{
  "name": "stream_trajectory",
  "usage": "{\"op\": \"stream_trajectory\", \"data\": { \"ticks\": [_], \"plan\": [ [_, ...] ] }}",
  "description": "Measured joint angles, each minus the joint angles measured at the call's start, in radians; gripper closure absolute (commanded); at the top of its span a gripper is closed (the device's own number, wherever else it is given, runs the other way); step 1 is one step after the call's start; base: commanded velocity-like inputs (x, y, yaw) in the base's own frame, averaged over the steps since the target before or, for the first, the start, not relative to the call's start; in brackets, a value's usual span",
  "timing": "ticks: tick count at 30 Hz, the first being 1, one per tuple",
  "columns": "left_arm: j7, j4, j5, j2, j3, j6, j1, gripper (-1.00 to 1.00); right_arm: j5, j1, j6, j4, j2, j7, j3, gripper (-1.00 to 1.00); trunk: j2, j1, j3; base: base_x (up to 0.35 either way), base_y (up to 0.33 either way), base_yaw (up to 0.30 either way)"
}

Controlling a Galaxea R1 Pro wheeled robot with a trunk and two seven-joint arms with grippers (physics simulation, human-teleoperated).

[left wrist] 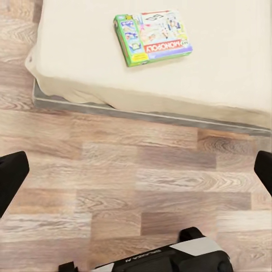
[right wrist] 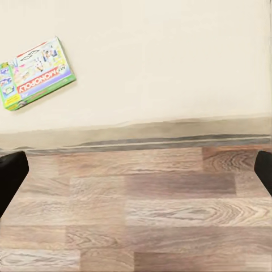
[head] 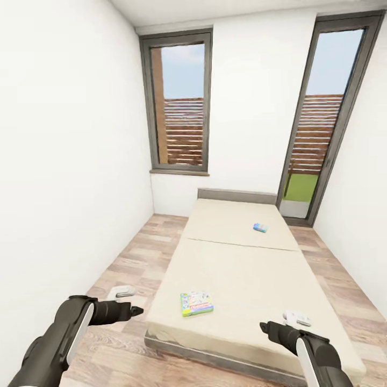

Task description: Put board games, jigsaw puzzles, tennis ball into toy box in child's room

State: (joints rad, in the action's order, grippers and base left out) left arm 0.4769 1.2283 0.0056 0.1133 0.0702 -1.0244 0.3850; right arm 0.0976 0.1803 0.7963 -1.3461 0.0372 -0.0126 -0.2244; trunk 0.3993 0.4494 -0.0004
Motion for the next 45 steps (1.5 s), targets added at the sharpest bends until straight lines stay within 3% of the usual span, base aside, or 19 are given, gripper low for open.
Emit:
{"op": "stream_trajectory", "data": {
  "ticks": [28, 45],
  "plan": [
    [0.000, 0.000, 0.000, 0.000, -0.001, 0.000, 0.000, -1.00, 0.000, 0.001, 0.000, 0.013, 0.000, -0.001, 0.000, -1.00, 0.000, 0.000, 0.000, 0.155, 0.254, -0.284],
    [0.000, 0.000, 0.000, -0.001, -0.001, 0.001, 0.000, -1.00, -0.006, 0.001, -0.001, 0.013, 0.001, 0.001, 0.004, -1.00, 0.000, 0.000, -0.004, 0.165, -0.072, -0.154]
  ]
}}
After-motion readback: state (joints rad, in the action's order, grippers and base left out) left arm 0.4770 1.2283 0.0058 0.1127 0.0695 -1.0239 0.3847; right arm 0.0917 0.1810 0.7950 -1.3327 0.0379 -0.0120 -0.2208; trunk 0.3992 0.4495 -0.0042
